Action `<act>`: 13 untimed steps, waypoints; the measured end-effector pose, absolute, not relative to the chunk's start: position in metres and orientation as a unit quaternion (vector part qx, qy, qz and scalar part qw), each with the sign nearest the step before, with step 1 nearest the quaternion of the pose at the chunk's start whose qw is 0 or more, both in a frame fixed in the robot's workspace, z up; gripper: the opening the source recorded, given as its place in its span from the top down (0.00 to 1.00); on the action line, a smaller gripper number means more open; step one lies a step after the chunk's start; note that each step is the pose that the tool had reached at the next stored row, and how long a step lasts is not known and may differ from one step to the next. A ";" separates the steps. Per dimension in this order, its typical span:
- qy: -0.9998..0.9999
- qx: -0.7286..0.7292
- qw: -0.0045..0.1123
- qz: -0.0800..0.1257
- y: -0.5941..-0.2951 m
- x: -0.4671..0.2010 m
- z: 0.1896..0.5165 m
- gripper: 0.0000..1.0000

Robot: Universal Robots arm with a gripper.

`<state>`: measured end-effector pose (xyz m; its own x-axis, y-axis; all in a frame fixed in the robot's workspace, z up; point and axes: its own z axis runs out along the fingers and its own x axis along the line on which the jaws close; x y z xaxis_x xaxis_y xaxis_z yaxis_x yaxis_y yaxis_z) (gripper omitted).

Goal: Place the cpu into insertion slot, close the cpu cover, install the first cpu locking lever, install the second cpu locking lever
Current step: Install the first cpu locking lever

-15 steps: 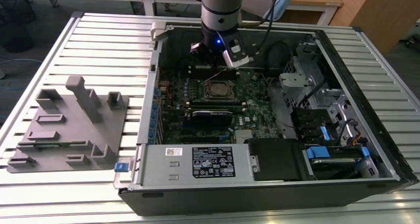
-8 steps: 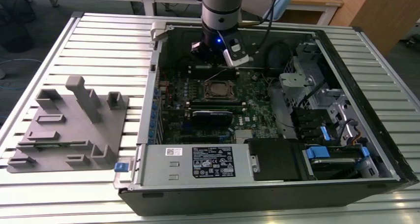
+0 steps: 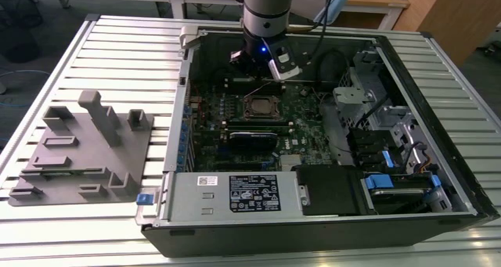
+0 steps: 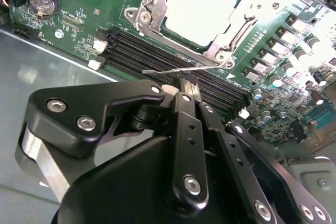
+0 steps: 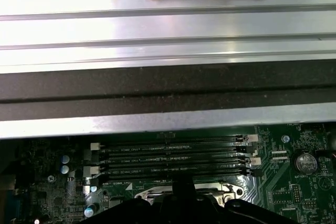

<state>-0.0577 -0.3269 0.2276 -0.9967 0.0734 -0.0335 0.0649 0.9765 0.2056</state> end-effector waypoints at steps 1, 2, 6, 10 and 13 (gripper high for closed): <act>0.994 0.035 0.021 0.103 -0.327 -0.058 0.228 0.90; 0.994 0.035 0.021 0.103 -0.327 -0.058 0.227 0.90; 0.994 0.035 0.021 0.103 -0.327 -0.058 0.227 0.90; 0.994 0.035 0.021 0.103 -0.327 -0.058 0.226 0.90; 0.994 0.035 0.021 0.103 -0.327 -0.058 0.225 0.90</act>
<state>-0.0576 -0.3269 0.2247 -0.9967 0.0733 -0.0337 0.0648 0.9764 0.2058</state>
